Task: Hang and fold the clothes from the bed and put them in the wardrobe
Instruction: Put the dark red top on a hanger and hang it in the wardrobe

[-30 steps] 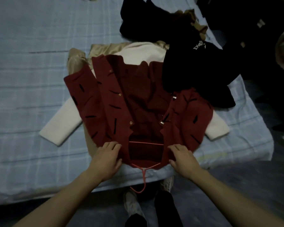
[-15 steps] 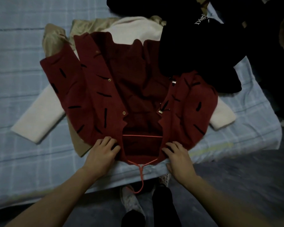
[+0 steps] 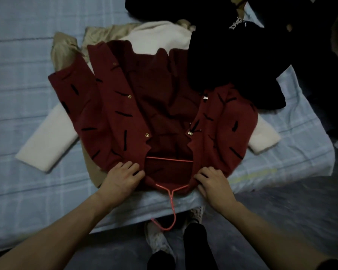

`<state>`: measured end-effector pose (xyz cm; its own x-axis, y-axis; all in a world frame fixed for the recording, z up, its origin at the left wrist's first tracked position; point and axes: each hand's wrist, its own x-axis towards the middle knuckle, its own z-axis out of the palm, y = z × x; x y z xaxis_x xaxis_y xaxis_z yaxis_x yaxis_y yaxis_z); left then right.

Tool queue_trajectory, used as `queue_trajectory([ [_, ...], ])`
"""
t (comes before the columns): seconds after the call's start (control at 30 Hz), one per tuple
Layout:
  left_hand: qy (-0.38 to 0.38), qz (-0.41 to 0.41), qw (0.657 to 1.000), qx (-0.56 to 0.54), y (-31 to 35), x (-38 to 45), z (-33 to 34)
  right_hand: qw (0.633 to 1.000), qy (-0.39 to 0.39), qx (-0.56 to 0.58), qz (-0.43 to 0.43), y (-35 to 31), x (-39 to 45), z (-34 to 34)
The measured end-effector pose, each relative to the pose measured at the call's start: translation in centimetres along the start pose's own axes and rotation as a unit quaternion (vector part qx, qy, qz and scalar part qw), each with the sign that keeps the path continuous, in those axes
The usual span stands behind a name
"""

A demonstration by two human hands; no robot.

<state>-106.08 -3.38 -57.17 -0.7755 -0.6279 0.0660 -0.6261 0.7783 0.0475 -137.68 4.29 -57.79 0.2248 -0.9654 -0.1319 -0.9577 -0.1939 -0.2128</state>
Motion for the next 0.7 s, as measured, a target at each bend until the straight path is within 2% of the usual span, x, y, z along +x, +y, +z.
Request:
queue_trajectory([
  [0.23, 0.069, -0.076, 0.994, -0.046, -1.6, 3.3, -8.1, 0.991, 0.072, 0.096, 0.061, -0.6, 1.7, -8.4],
  [0.4, 0.135, -0.159, 0.971, -0.118, -2.7, 6.5, -16.1, 0.976, 0.152, 0.146, 0.057, -0.9, 3.6, -17.0],
  [0.7, 0.254, -0.145, 0.953, -0.078, -4.4, 11.0, -32.8, 0.945, 0.279, 0.167, 0.038, -2.3, 6.2, -34.3],
])
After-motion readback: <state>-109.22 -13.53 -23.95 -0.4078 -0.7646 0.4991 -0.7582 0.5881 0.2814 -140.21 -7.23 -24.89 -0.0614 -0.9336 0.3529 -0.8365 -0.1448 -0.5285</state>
